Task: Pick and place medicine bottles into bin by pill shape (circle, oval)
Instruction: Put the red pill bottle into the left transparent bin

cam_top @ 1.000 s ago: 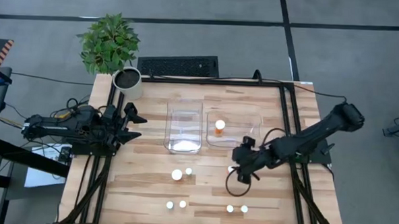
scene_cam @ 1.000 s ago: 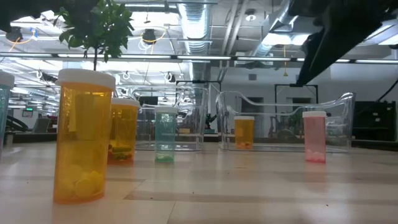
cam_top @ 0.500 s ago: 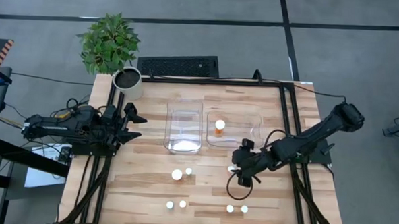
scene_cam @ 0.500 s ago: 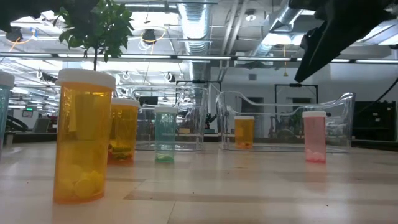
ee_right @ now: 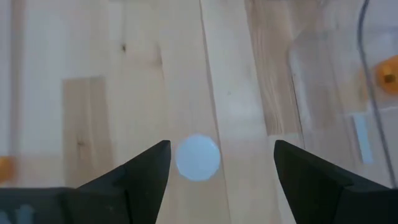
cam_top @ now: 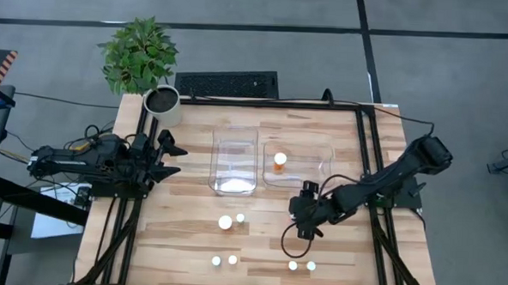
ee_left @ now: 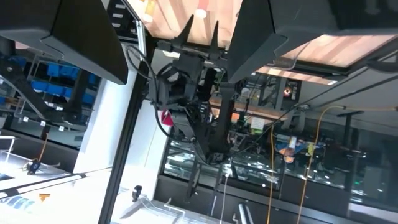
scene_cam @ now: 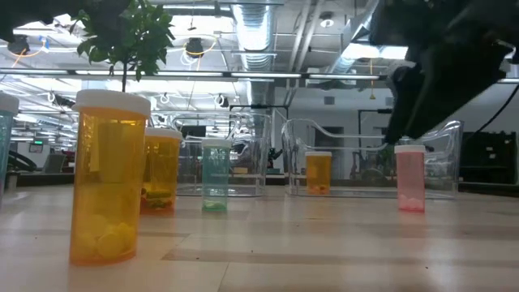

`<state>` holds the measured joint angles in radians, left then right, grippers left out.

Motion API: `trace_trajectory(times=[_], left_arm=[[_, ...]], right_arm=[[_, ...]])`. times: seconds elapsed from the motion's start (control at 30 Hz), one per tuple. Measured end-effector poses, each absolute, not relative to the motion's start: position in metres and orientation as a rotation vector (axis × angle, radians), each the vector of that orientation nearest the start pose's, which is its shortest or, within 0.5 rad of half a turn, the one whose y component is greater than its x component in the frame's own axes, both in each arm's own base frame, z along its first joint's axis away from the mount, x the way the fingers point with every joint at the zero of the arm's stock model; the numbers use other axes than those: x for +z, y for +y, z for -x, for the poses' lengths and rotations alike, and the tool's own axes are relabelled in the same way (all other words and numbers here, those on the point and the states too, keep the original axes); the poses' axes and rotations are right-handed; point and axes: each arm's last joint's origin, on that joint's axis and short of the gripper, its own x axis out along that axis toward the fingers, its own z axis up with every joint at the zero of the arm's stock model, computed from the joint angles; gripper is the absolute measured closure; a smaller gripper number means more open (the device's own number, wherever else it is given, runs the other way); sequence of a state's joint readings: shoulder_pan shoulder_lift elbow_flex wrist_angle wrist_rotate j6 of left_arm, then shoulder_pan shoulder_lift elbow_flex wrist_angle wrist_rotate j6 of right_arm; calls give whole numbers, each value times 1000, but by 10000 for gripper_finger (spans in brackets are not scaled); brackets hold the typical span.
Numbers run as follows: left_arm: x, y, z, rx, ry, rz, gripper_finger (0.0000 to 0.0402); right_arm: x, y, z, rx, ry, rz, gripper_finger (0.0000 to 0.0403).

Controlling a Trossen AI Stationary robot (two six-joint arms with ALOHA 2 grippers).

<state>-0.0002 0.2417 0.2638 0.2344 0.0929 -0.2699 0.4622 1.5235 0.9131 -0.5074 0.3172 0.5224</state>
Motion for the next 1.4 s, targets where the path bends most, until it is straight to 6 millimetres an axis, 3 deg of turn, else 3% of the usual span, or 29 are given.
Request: trace_trajectory(times=[0.73, 1.4], left_arm=[[255, -3, -101, -125, -223, 263, 132], [255, -3, -101, -126, -223, 264, 132]], right_arm=[[182, 121, -265, -107, 1040, -86, 108], [176, 122, -265, -108, 1069, -86, 158]])
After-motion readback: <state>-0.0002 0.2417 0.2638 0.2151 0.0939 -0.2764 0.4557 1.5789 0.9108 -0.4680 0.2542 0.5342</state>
